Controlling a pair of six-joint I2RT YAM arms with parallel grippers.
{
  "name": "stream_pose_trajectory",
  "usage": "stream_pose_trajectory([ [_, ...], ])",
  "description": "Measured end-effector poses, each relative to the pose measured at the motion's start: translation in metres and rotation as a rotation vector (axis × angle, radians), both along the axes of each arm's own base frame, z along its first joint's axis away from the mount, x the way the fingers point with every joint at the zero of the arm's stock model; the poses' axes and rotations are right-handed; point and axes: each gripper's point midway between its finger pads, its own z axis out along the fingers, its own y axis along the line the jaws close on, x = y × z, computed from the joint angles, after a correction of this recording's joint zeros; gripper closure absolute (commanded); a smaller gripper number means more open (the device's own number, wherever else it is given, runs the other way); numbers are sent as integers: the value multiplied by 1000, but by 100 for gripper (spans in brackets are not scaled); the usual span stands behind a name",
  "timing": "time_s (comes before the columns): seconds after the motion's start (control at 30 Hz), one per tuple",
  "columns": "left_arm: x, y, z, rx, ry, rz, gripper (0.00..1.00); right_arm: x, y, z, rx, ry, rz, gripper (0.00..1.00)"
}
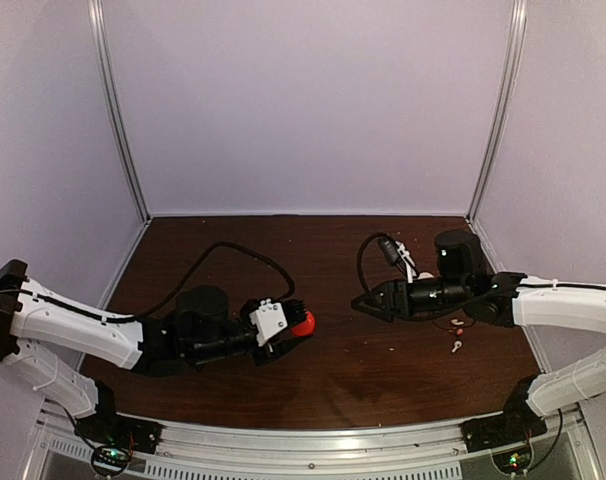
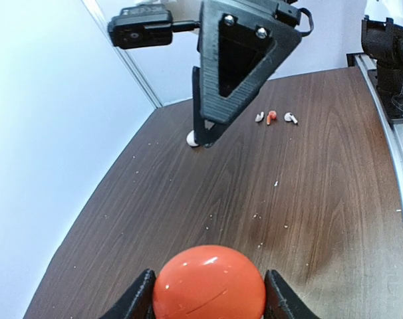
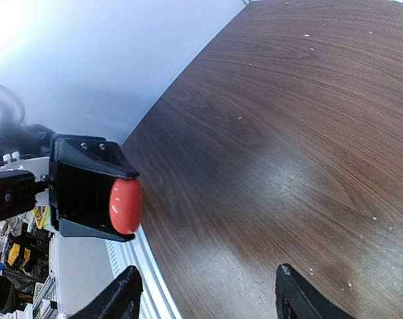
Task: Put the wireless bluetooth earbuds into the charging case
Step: Pass from the left arm to the right
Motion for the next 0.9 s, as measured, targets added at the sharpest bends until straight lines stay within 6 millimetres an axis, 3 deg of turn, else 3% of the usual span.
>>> stream_pose_trajectory([
  [0.13, -10, -12, -5, 47, -55, -10, 68, -19, 23, 12, 21, -3, 73, 40],
  [0.27, -16, -22, -7, 74, -88, -19, 68, -34, 40, 6, 9, 10, 130, 44],
  [0.47, -12, -23, -3, 79, -111, -2, 69, -50, 55, -8, -18, 47, 181, 49],
  [0.67, -13, -24, -2, 82, -119, 0, 69, -57, 66, -1, 4, 41, 208, 55],
  [0.77, -13, -24, -4, 86, -118, 3, 69, -58, 72, 1, 12, 38, 217, 53],
  [0.9, -13, -25, -4, 85, -118, 1, 71, -60, 75, -1, 13, 46, 222, 38],
])
